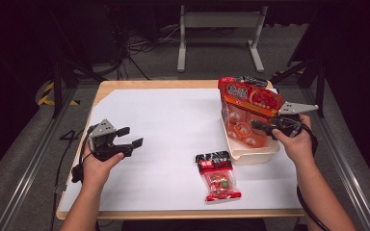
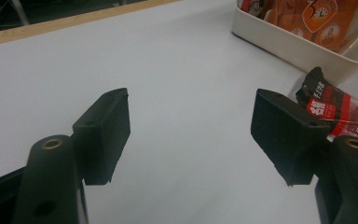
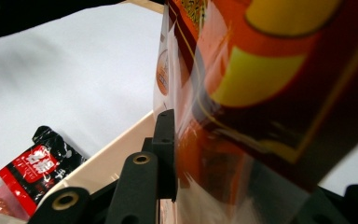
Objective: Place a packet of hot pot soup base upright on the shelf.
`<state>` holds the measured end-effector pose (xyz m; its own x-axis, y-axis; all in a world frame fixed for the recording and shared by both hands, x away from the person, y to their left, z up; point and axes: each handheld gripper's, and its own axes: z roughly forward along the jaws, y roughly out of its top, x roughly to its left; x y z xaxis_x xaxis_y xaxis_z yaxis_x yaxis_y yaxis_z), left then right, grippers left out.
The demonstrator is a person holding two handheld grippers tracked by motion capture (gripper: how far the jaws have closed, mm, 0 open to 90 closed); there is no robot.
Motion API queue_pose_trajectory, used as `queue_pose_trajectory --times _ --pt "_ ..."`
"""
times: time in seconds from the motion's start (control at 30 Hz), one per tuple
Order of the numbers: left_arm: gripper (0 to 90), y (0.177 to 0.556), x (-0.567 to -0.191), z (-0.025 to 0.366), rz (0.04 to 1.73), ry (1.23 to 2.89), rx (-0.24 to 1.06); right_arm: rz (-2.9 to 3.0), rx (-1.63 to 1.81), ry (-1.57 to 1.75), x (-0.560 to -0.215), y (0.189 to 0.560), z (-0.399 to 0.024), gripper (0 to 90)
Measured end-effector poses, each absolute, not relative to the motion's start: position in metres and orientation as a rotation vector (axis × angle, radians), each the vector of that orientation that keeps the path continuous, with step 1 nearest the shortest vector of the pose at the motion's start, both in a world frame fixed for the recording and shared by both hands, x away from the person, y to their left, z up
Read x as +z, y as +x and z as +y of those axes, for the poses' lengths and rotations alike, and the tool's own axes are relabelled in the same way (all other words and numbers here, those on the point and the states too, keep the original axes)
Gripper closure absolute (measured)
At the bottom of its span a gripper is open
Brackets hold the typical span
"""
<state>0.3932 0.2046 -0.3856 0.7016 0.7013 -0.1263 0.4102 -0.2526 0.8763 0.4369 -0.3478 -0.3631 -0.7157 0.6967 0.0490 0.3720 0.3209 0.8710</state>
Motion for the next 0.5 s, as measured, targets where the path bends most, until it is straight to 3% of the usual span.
queue_pose_trajectory --times 0.33,0.43,0.5 --pt "29.4 0.395 -0.387 0.204 0.870 1.883 0.345 2.192 1.412 1.017 -0.372 0.435 -0.361 67.2" --pt "29.3 0.396 -0.387 0.204 0.871 1.886 0.344 2.191 1.380 1.010 -0.367 0.432 -0.361 60.4" --pt "29.3 0.397 -0.388 0.203 0.870 1.884 0.343 2.154 1.394 1.006 -0.364 0.430 -0.361 49.7"
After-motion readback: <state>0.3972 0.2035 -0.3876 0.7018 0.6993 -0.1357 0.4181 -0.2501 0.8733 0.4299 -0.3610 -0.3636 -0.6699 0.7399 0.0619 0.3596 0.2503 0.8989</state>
